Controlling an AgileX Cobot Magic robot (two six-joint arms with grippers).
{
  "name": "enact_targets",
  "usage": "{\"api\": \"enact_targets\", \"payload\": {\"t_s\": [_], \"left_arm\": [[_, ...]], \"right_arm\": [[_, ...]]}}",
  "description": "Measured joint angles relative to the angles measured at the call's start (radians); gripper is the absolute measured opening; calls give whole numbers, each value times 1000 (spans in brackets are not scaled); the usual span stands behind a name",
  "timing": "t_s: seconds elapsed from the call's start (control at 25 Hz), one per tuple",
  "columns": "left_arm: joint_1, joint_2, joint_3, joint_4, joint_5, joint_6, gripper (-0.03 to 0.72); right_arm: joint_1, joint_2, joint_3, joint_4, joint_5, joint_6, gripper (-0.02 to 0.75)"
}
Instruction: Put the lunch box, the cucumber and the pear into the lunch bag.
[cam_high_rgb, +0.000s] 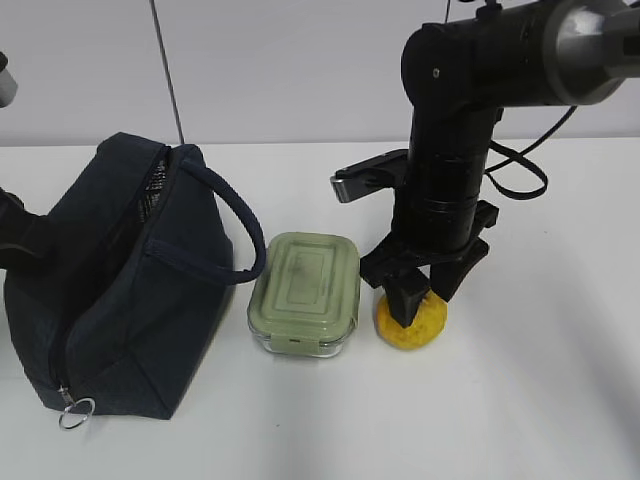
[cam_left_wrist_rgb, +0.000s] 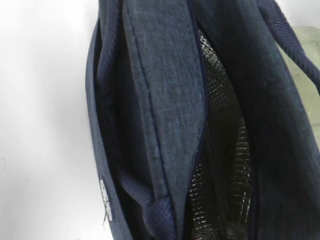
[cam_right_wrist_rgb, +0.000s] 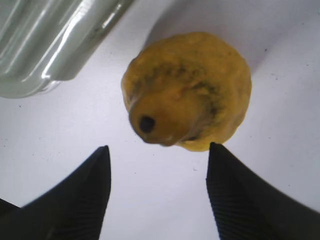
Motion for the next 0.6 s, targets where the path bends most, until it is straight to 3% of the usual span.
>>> {"api": "enact_targets", "payload": {"t_s": [0.24,0.6], "left_arm": [[0,0,0,0,0,0,-15],[0,0,0,0,0,0,-15]], "right_arm": [[0,0,0,0,0,-9,449],[0,0,-18,14,0,-46,578]]}}
